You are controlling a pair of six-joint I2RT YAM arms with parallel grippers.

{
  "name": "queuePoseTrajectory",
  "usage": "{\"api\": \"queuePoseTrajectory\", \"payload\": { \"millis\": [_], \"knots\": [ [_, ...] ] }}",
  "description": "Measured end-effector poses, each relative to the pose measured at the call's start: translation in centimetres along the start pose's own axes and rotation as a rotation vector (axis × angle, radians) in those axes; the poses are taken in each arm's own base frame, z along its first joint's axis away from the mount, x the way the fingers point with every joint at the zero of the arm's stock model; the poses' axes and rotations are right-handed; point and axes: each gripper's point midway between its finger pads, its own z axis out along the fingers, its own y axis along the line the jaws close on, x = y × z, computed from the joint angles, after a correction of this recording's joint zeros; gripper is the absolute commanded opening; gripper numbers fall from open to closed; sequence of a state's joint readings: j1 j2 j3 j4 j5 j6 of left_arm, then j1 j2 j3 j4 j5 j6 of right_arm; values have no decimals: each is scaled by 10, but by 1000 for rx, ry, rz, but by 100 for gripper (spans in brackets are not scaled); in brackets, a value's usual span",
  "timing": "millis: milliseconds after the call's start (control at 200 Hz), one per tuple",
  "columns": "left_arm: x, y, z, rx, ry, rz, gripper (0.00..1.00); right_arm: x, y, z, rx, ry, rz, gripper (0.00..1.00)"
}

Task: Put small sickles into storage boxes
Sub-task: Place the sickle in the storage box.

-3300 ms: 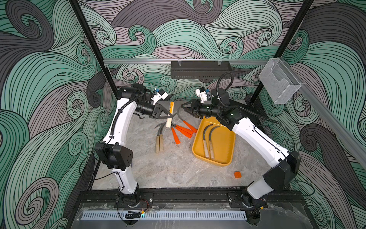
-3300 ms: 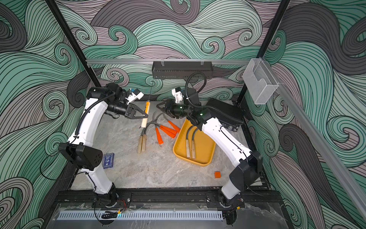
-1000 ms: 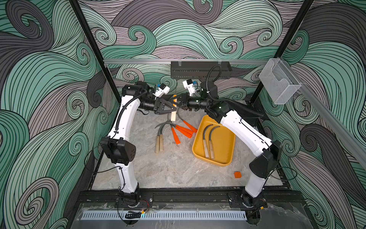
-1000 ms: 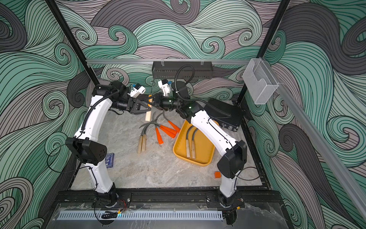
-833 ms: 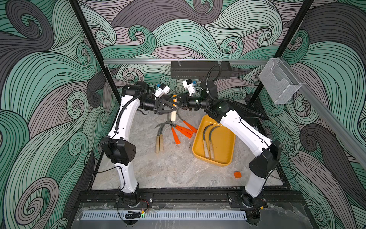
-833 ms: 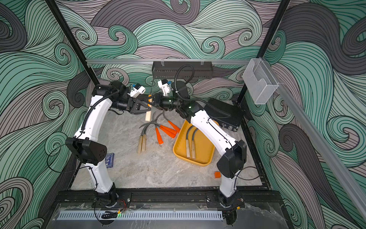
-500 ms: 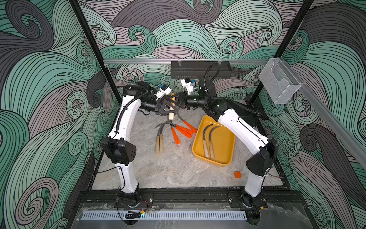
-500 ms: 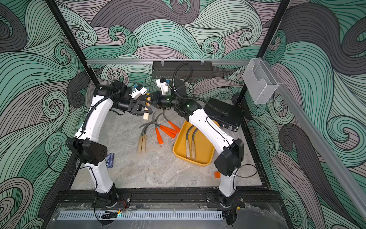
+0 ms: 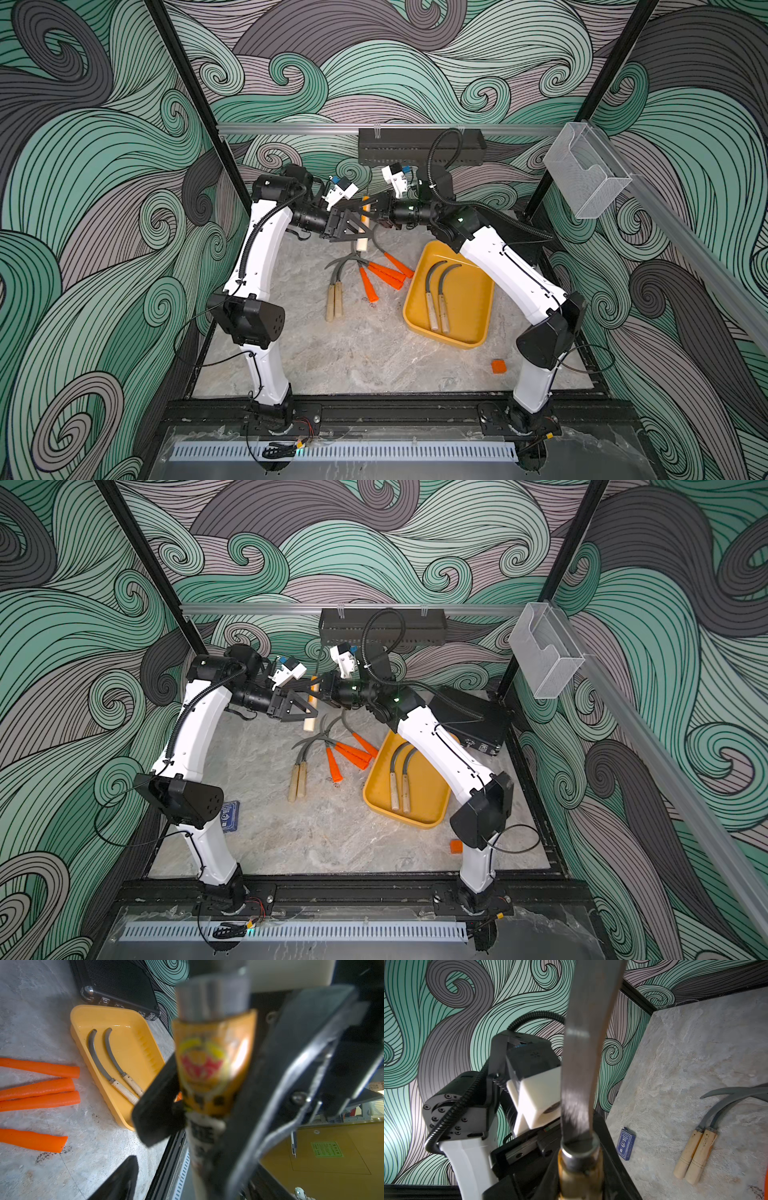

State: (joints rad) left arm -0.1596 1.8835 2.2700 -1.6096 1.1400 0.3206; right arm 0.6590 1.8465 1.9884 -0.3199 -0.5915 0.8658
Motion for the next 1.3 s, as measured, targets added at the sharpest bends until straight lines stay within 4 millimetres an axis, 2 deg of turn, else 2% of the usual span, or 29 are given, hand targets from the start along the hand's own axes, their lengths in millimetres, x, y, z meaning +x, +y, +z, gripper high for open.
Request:
{"api": "queuePoseTrajectory", "payload": {
  "millis": [350, 490, 605, 755, 911, 1106, 1191, 1301],
  "knots": [
    [1, -21, -12, -50, -26, 65, 79, -15, -31, -23, 122, -44, 9, 0],
    [3, -17, -19, -135, -32, 94, 78, -18, -45, -32, 172, -47, 13, 0],
    [2, -6, -32, -265, -61, 115, 78, -11, -62, -47, 243, -33, 28, 0],
    [1, 19, -64, -483, -125, 104, 78, 8, -81, -83, 348, -10, 42, 0],
    [1, 48, -109, -699, -212, 53, 83, 37, -99, -120, 456, 41, 51, 0],
    [13, 78, -162, -911, -293, -49, 84, 83, -137, -139, 603, 173, 72, 0],
    [20, 84, -179, -978, -316, -80, 87, 101, -157, -147, 673, 232, 85, 0],
    [32, 85, -193, -1051, -331, -108, 88, 114, -175, -156, 740, 274, 92, 0]
  ]
}}
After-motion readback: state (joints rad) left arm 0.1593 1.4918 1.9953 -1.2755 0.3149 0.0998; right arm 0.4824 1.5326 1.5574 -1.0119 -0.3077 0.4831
